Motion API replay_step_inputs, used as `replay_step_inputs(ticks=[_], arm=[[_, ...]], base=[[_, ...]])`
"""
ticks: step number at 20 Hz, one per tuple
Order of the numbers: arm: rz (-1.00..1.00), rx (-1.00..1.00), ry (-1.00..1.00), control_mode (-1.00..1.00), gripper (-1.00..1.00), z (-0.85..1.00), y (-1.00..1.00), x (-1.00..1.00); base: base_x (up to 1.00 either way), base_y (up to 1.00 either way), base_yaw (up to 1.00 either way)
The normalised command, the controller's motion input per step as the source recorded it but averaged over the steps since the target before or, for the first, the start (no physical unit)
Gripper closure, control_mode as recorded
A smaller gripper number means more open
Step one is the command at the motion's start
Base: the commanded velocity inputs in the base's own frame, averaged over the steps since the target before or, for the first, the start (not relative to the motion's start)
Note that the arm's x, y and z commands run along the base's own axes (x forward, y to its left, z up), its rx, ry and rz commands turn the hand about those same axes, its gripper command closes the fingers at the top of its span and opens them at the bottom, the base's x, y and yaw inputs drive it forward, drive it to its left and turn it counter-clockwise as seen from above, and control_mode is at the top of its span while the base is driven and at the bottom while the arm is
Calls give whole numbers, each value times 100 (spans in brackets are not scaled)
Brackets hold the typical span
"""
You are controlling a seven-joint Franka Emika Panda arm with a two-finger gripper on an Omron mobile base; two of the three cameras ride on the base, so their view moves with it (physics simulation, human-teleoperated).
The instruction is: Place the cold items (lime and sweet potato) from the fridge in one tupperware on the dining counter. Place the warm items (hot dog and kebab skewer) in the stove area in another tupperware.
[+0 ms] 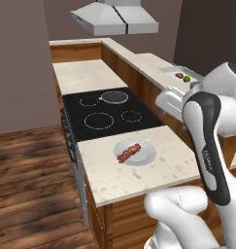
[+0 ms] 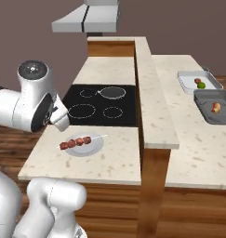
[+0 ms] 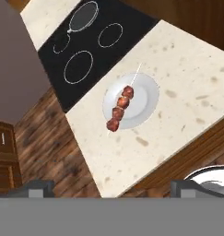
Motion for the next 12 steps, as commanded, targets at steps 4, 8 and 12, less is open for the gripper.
replay_step_inputs(ticks=[4, 8, 12], arm=[[15, 22, 53, -100, -100, -95, 12, 22], [3, 14, 41, -100, -100, -65, 9, 33], [-5, 3, 29, -100, -100, -44, 17, 63]], base=[[0, 0, 0], [0, 0, 0], [0, 0, 0]])
